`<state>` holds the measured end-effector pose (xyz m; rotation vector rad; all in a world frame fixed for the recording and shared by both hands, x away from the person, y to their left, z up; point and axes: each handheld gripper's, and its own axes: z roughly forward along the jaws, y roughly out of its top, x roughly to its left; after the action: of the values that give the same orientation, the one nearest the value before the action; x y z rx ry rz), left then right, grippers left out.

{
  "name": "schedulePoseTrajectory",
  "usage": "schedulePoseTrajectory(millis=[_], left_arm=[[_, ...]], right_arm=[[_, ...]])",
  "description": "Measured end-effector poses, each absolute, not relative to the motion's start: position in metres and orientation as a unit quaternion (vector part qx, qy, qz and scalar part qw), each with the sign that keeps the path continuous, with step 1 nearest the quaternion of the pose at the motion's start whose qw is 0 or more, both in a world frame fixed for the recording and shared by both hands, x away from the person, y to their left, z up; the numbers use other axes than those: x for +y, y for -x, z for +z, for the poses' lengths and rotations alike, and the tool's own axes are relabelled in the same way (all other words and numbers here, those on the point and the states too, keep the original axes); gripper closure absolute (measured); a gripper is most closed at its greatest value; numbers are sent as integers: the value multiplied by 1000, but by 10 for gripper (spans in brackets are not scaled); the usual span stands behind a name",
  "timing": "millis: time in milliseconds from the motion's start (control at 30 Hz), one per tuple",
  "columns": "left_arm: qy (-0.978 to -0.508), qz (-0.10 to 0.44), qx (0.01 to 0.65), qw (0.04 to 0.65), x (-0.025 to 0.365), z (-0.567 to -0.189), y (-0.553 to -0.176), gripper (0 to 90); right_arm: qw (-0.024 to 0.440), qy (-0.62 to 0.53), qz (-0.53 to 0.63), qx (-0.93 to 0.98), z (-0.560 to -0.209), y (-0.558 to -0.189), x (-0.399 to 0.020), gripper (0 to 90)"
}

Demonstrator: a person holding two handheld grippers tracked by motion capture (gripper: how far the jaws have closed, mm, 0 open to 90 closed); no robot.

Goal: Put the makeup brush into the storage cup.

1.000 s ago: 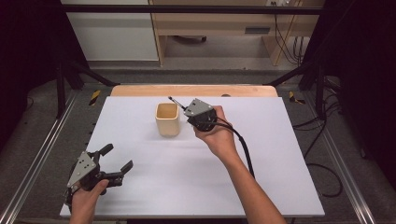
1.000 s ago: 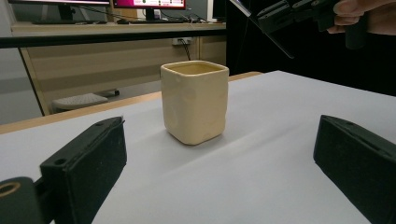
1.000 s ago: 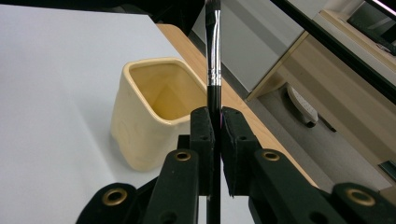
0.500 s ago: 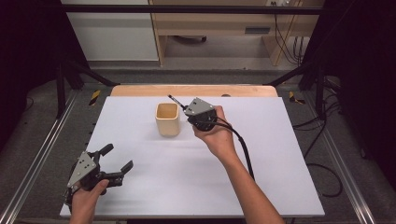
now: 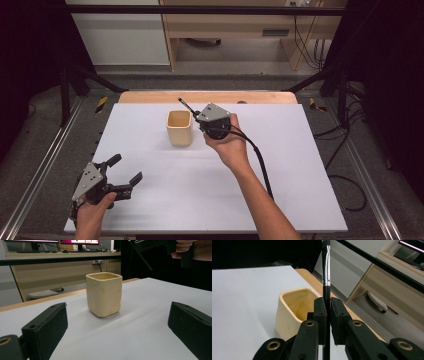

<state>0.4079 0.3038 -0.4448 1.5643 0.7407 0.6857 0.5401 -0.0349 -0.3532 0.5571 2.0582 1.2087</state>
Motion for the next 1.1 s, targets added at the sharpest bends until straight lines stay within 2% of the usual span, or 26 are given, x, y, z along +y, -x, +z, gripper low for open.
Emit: schedulePoseTrajectory(millis=[1100], left_arm=[[-670,297,322,599,306,-444,-407,24]], right_arm=[[349,-173,520,760,-368,-538,-11,837]])
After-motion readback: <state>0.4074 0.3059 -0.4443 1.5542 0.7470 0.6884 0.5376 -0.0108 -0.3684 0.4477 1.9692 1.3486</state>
